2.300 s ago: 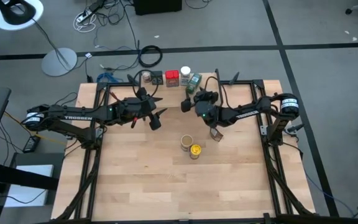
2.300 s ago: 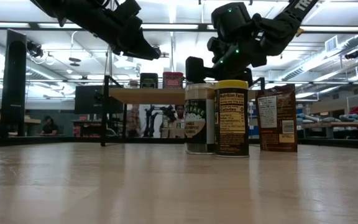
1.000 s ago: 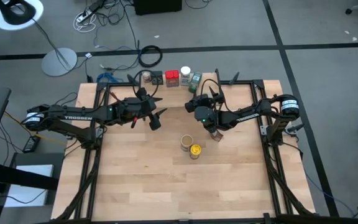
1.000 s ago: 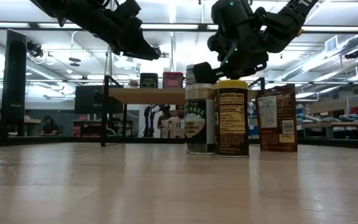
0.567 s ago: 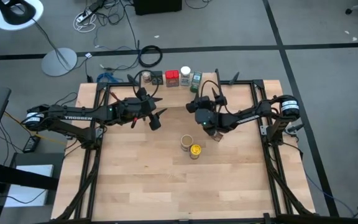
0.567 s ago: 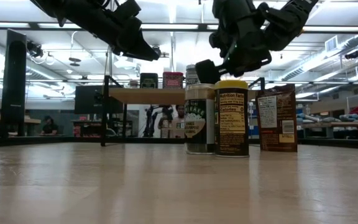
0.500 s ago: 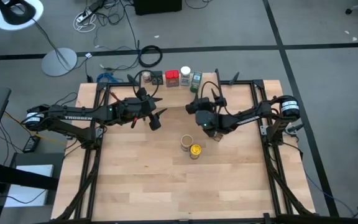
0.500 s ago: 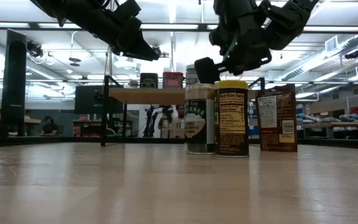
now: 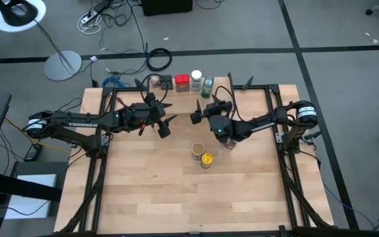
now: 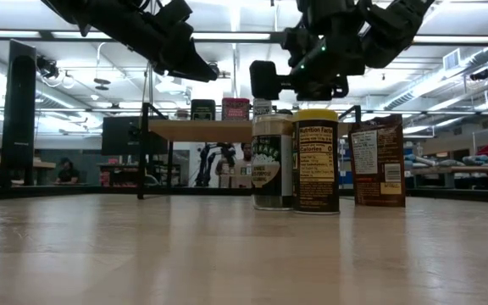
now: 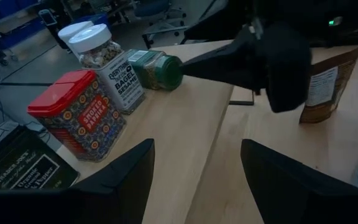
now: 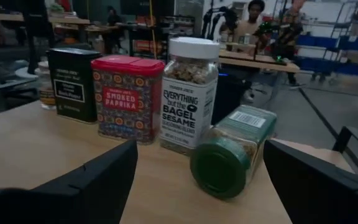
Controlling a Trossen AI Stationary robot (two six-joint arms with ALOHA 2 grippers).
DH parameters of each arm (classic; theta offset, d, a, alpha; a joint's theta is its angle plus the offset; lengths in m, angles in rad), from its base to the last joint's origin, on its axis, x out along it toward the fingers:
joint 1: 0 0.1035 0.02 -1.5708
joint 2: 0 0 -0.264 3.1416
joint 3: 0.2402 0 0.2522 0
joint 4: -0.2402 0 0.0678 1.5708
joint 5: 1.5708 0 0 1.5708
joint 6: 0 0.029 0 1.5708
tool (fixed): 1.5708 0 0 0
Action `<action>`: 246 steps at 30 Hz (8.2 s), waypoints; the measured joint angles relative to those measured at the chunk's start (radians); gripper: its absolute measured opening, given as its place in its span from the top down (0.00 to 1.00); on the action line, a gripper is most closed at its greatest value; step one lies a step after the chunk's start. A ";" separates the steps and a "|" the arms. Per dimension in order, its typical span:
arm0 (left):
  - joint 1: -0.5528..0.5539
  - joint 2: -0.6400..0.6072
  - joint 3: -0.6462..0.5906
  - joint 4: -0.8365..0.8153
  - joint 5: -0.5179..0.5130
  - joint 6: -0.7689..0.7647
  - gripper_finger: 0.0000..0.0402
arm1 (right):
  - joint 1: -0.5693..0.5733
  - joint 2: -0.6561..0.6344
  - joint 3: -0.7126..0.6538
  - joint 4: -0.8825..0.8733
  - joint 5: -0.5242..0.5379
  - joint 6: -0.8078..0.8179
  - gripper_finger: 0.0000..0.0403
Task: Shelf spices
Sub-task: Put the green seasoning bottle on the shelf, then adjust the white seasoning bottle
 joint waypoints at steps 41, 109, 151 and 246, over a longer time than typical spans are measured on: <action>0.000 0.000 0.000 0.000 0.008 0.000 0.39 | -0.151 0.000 0.000 -0.193 -0.164 0.242 0.21; 0.505 0.794 1.451 -0.876 0.664 0.347 1.00 | 0.315 -0.196 0.000 -0.182 0.359 -0.198 0.24; 0.585 0.993 1.575 -0.890 0.688 0.518 1.00 | 0.263 -0.194 -0.001 -0.179 0.272 -0.266 0.24; 0.545 1.116 1.577 -0.959 0.803 0.392 1.00 | -0.013 -0.195 -0.001 -0.340 -0.164 -0.115 0.24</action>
